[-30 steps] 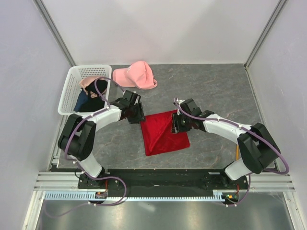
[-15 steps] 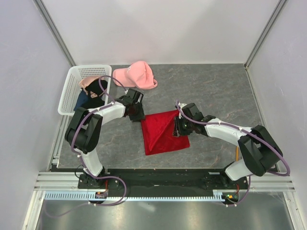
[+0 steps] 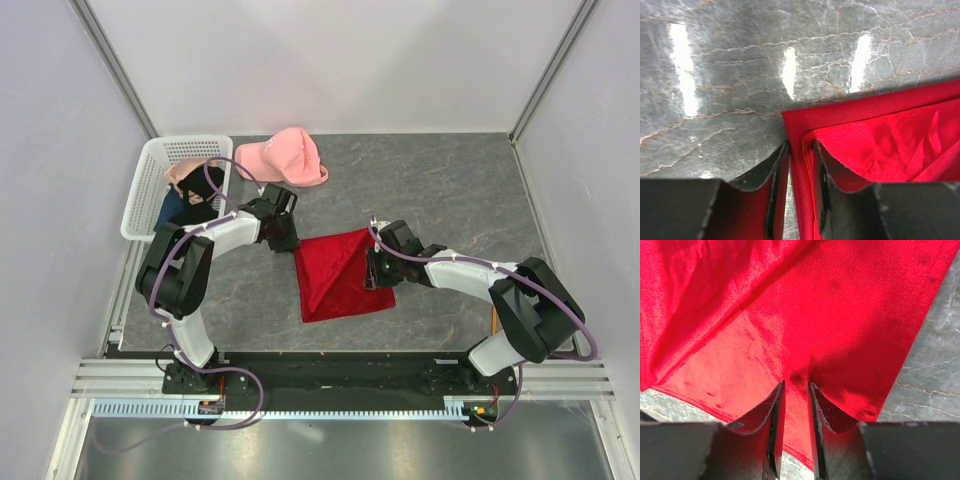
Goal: Fold the napkin into a case and place the utensils inside
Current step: Fold the top corner of the square-folded napkin at the center of the board.
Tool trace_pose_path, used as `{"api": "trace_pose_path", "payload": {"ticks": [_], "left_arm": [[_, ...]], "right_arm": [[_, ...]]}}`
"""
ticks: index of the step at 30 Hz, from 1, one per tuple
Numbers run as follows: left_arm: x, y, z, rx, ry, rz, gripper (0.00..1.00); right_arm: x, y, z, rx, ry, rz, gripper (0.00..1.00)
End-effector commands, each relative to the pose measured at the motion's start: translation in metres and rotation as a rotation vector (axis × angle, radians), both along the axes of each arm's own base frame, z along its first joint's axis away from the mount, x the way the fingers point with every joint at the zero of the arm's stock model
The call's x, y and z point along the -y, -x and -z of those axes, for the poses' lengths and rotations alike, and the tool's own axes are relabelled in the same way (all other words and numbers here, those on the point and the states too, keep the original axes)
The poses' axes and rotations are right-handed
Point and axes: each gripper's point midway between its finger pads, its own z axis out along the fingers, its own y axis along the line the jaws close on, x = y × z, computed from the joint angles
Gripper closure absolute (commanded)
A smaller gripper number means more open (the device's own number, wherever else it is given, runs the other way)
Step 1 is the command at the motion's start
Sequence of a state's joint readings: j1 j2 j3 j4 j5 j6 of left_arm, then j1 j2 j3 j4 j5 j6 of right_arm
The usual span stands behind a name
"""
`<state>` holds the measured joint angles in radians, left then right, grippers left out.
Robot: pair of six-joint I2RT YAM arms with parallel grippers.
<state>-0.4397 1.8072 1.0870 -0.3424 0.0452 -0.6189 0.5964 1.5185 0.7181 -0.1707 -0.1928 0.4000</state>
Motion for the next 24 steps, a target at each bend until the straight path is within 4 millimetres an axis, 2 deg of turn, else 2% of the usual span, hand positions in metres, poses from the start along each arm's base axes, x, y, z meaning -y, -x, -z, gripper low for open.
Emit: {"api": "trace_pose_path", "payload": {"ticks": [1, 6, 11, 16, 18, 19, 21, 22, 24], "left_arm": [[-0.005, -0.02, -0.014, 0.065, -0.011, 0.004, 0.71], [0.003, -0.021, -0.017, 0.056, 0.031, 0.013, 0.74], [0.009, -0.019, -0.025, 0.059, 0.071, 0.019, 0.61], [0.005, -0.018, -0.048, 0.105, 0.079, 0.0, 0.51], [-0.001, -0.015, -0.054, 0.115, 0.067, -0.02, 0.49], [-0.003, -0.014, -0.065, 0.139, 0.069, -0.033, 0.48], [-0.013, -0.008, -0.067, 0.135, 0.045, -0.075, 0.46], [-0.019, -0.007, -0.078, 0.164, 0.04, -0.1, 0.46], [-0.035, -0.002, -0.08, 0.165, 0.017, -0.176, 0.45]], "right_arm": [[0.013, -0.005, 0.012, 0.027, 0.069, 0.022, 0.69], [0.029, -0.019, 0.017, 0.07, 0.181, 0.048, 0.7], [0.032, -0.039, 0.004, 0.121, 0.235, 0.054, 0.72], [0.036, -0.057, -0.022, 0.196, 0.287, 0.066, 0.71], [0.031, -0.063, -0.04, 0.239, 0.292, 0.05, 0.67], [0.031, -0.065, -0.047, 0.26, 0.305, 0.052, 0.59], [0.015, -0.061, -0.061, 0.282, 0.297, 0.011, 0.51], [0.005, -0.056, -0.064, 0.275, 0.274, -0.013, 0.47], [-0.02, -0.043, -0.073, 0.255, 0.214, -0.05, 0.43]]}}
